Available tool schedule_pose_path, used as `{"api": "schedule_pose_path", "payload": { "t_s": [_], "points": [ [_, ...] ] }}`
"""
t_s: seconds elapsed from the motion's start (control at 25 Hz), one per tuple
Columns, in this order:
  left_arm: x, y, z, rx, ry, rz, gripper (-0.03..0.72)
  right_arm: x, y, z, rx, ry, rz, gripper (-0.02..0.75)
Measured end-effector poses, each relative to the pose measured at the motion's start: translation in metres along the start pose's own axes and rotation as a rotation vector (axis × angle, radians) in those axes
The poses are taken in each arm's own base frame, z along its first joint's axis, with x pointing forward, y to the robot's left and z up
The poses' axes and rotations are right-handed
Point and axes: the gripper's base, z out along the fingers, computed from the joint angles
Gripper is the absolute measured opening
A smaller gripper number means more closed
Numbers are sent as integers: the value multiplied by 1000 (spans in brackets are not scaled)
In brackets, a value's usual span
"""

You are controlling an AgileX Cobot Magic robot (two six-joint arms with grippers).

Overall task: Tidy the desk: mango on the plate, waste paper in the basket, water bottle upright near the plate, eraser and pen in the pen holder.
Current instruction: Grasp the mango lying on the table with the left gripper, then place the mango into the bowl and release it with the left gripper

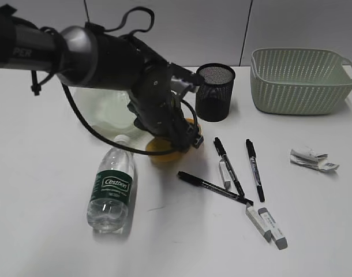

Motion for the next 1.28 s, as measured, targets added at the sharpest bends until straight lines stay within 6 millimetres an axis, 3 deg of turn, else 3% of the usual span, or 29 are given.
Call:
{"api": "schedule_pose_path", "payload": {
  "t_s": [0.16,0.28,0.36,0.52,0.64,0.76,0.84,1.04,1.2,1.28],
  "points": [
    [-25,5,-55,43,-209,-35,556,0,0,0,0,0,0,371],
    [-43,27,-95,45,-383,-82,556,0,0,0,0,0,0,371],
    [-45,57,-96,9,-405,-135,556,0,0,0,0,0,0,371],
    [-30,120,-53,-81,-295,-244,556,0,0,0,0,0,0,371],
    [-17,132,-19,-98,-205,-268,556,0,0,0,0,0,0,371],
    [-12,132,-7,-97,-171,-271,588,0,0,0,0,0,0,371],
    [-13,134,-9,-98,-179,-273,629,0,0,0,-2,0,1,371],
    [-16,136,-20,-101,-199,-276,650,0,0,0,-3,0,2,371],
    [-22,138,-60,-117,-247,-273,644,0,0,0,-4,0,2,371],
    [-18,138,-91,-137,-286,-252,620,0,0,0,-4,0,2,371]
  ]
}}
